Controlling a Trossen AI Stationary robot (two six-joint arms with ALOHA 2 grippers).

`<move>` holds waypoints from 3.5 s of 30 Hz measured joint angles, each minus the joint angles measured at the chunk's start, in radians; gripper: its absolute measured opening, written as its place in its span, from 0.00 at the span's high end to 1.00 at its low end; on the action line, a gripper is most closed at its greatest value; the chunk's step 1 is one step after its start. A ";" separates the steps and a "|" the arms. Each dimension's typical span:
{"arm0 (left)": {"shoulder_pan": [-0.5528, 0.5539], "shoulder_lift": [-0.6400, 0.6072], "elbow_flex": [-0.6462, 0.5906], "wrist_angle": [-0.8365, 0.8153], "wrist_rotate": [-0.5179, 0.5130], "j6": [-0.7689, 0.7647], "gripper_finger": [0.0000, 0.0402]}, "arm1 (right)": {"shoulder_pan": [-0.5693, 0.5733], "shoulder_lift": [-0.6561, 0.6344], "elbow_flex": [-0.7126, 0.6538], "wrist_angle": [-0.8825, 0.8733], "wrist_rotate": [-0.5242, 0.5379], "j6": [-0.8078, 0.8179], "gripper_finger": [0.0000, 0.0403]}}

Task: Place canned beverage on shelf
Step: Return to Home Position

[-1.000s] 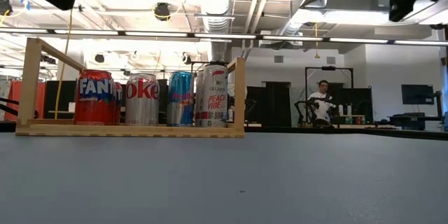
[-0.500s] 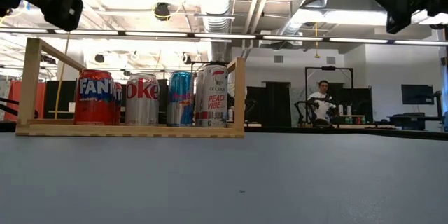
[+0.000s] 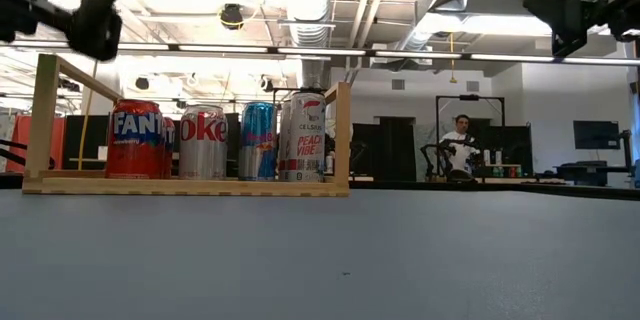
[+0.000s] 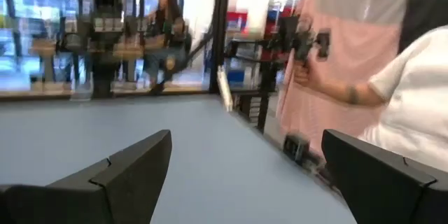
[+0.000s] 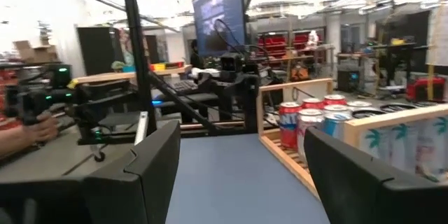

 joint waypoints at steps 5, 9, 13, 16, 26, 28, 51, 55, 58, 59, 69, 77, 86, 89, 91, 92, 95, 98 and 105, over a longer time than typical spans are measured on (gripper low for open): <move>0.000 -0.004 -0.006 -0.064 -0.094 -0.066 0.11 | 0.000 0.000 -0.017 0.001 0.049 0.009 0.28; 0.000 -0.005 -0.006 -0.049 -0.105 -0.049 0.11 | 0.000 0.000 -0.070 0.000 0.112 0.017 0.28; 0.000 -0.004 -0.007 -0.053 -0.110 -0.024 0.11 | 0.000 0.011 -0.076 -0.038 0.142 0.059 0.28; 0.000 -0.004 -0.007 -0.065 -0.128 -0.017 0.11 | 0.001 0.018 -0.077 -0.043 0.140 0.057 0.28; 0.000 -0.004 -0.008 -0.104 -0.200 -0.126 0.11 | 0.000 0.017 -0.077 -0.037 0.141 0.073 0.28; 0.000 -0.004 -0.008 -0.110 -0.206 -0.128 0.11 | 0.000 0.017 -0.077 -0.037 0.141 0.073 0.28; 0.000 -0.004 -0.010 -0.115 -0.209 -0.007 0.11 | 0.000 0.017 -0.079 -0.038 0.140 0.073 0.28; 0.000 -0.004 -0.010 -0.115 -0.209 -0.007 0.11 | 0.000 0.017 -0.079 -0.038 0.140 0.073 0.28; 0.000 -0.004 -0.010 -0.115 -0.209 -0.007 0.11 | 0.000 0.017 -0.079 -0.038 0.140 0.073 0.28; 0.000 -0.004 -0.010 -0.115 -0.209 -0.007 0.11 | 0.000 0.017 -0.079 -0.038 0.140 0.072 0.28; 0.000 -0.004 -0.010 -0.115 -0.209 -0.007 0.11 | 0.000 0.017 -0.080 -0.038 0.140 0.073 0.28; 0.000 -0.004 -0.010 -0.115 -0.209 -0.007 0.11 | 0.000 0.017 -0.080 -0.039 0.140 0.073 0.28; 0.000 -0.004 -0.010 -0.115 -0.209 -0.007 0.11 | 0.000 0.017 -0.080 -0.039 0.139 0.073 0.28; 0.000 -0.004 -0.010 -0.115 -0.209 -0.007 0.11 | 0.000 0.017 -0.080 -0.039 0.140 0.072 0.28; 0.000 -0.004 -0.010 -0.115 -0.209 -0.007 0.11 | 0.000 0.017 -0.080 -0.039 0.140 0.073 0.28; 0.000 -0.004 -0.010 -0.115 -0.209 -0.007 0.11 | 0.000 0.017 -0.080 -0.039 0.139 0.072 0.28; 0.000 -0.004 -0.010 -0.115 -0.209 -0.007 0.11 | 0.000 0.017 -0.080 -0.039 0.140 0.072 0.28; 0.000 -0.004 -0.010 -0.115 -0.209 -0.007 0.11 | 0.000 0.017 -0.080 -0.039 0.139 0.073 0.28; 0.000 -0.004 -0.010 -0.115 -0.209 -0.007 0.11 | 0.000 0.017 -0.080 -0.039 0.139 0.072 0.28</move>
